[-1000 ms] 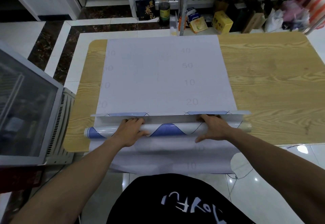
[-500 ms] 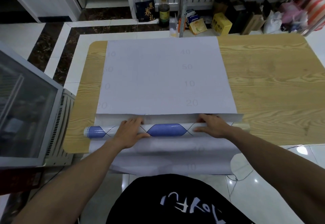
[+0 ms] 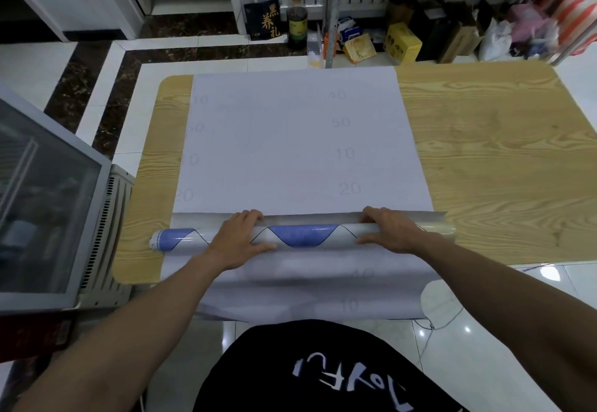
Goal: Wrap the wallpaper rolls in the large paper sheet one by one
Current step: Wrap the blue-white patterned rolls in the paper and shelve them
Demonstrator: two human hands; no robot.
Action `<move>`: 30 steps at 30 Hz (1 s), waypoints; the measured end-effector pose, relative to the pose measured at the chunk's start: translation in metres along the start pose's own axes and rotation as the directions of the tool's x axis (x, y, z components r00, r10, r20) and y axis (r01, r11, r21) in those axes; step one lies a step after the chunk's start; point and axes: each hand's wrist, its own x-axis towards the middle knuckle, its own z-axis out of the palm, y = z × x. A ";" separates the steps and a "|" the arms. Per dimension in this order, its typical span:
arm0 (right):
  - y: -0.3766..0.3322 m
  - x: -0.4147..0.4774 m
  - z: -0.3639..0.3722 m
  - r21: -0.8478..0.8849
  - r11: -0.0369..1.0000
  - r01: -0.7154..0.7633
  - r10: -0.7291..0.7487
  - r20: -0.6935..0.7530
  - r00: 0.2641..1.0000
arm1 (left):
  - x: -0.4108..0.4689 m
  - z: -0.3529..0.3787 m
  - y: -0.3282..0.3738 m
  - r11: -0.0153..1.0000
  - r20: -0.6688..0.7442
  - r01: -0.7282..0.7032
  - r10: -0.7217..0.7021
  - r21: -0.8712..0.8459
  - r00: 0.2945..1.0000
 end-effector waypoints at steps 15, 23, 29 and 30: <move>0.000 0.000 0.011 -0.127 0.992 -0.019 0.016 -0.023 1.000 | 0.005 -0.003 0.000 0.978 -0.021 -0.027 0.032 0.205 0.999; 0.005 0.002 0.013 -0.137 0.990 0.026 -0.029 -0.018 0.999 | 0.006 0.001 -0.002 0.983 0.044 -0.052 0.045 0.178 0.998; -0.011 0.002 0.016 -0.055 0.998 0.006 -0.006 -0.004 1.000 | 0.009 -0.004 0.002 0.986 0.088 -0.011 -0.004 0.169 0.996; -0.015 0.003 0.017 -0.053 0.999 0.010 -0.010 0.003 1.000 | 0.009 -0.004 0.003 0.988 0.089 0.002 -0.016 0.152 0.996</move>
